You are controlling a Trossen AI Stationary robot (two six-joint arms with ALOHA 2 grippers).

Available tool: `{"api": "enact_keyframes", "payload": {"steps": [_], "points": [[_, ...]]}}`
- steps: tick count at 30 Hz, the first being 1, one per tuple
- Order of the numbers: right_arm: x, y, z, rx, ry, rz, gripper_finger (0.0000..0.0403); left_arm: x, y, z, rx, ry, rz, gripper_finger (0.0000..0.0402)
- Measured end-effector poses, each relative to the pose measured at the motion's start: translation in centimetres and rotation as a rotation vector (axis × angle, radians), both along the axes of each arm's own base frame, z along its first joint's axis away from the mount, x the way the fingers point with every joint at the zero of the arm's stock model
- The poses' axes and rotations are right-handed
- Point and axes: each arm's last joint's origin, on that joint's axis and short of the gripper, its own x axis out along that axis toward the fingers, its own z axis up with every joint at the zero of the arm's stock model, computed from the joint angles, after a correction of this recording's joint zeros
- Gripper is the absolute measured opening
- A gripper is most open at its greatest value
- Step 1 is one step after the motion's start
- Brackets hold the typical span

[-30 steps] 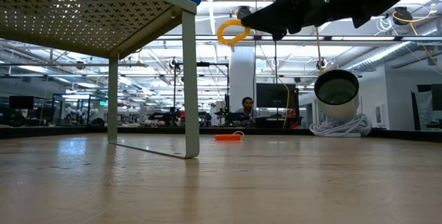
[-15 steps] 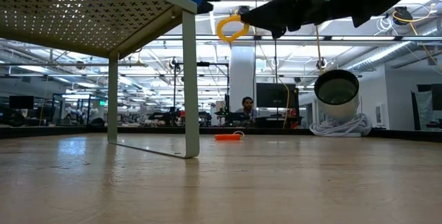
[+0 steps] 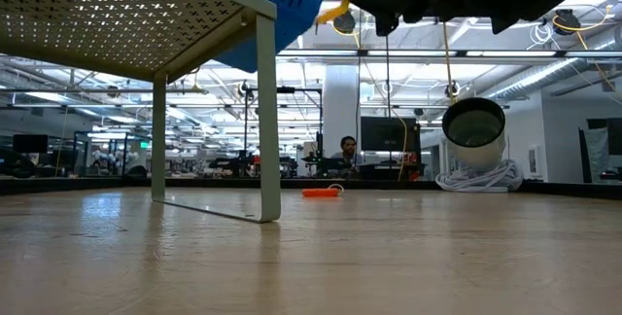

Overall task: Pick & Place Office Desk Supplies
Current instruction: Put the yellow spring rubber band into the top blue basket on the shelf

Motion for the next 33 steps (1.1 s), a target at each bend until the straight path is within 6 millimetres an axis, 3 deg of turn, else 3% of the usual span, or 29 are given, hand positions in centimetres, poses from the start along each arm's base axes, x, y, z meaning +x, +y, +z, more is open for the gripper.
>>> {"api": "enact_keyframes", "payload": {"steps": [10,16,22,33], "points": [[0.2,0.8,-0.5,0.000,0.020,0.027,0.0004,-0.1,-0.1,-0.5,-0.013,0.059,-0.004,0.0227],[0.2,0.7,-0.5,-0.001,0.025,0.025,0.0004,-0.4,-1.3,-0.7,-0.033,0.077,-0.036,0.0227],[0.2,0.7,-0.5,-0.004,0.025,0.025,0.0004,-1.6,-2.9,0.3,-0.020,0.074,-0.093,0.0227],[0.2,0.7,-0.5,-0.003,0.026,0.025,0.0004,-4.2,-4.4,1.5,0.017,0.109,-0.014,0.0227]]}}
